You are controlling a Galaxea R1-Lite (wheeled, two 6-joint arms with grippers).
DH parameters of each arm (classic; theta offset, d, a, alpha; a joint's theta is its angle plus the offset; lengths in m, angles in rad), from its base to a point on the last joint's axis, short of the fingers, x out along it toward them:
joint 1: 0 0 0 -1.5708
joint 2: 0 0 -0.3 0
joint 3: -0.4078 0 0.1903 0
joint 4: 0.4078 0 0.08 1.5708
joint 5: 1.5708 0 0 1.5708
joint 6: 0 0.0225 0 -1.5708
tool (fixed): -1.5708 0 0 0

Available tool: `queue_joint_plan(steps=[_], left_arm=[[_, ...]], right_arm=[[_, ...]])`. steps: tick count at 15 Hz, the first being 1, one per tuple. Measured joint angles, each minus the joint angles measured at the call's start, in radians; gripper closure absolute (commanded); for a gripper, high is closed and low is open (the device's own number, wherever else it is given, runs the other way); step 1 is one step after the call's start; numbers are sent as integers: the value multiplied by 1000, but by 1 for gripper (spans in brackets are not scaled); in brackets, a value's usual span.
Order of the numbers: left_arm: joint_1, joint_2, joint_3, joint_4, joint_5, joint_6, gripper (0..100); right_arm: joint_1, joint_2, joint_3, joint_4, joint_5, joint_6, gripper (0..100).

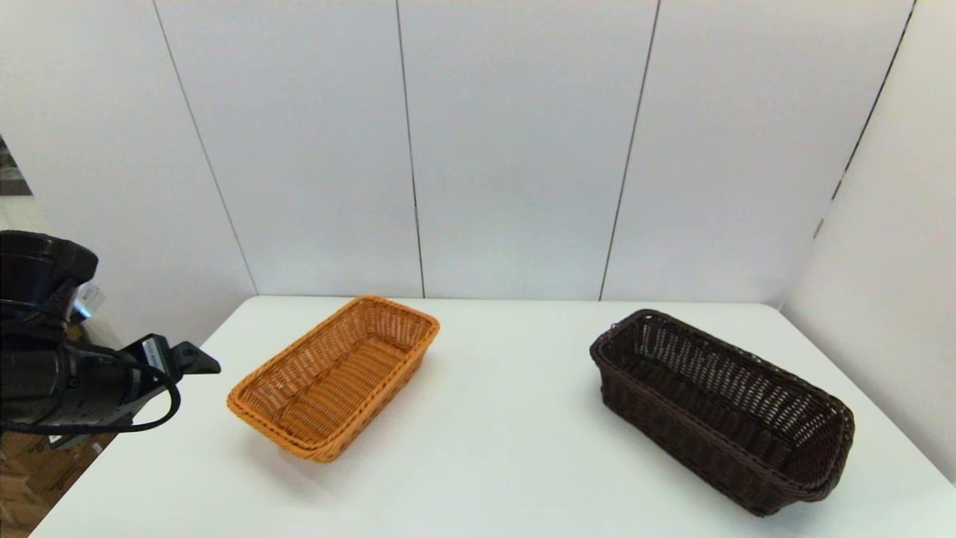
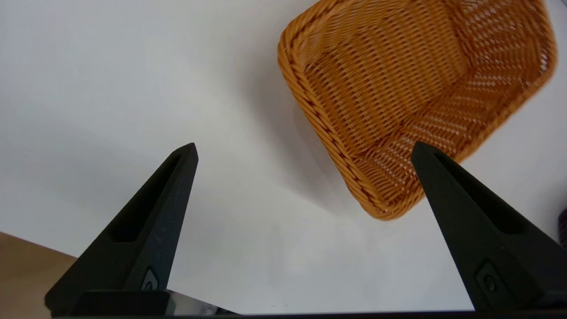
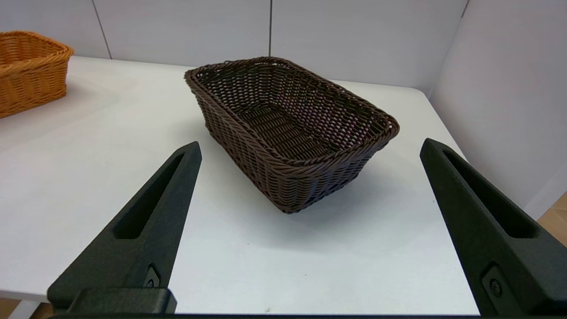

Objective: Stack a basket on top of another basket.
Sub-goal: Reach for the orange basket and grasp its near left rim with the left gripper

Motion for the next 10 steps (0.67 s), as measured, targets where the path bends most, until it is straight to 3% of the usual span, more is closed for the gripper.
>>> queue_joint_plan(steps=[10], left_arm=[[-4,254,-21,1,-7,-186,0]], right_arm=[[0,0,0,0,-1,0,0]])
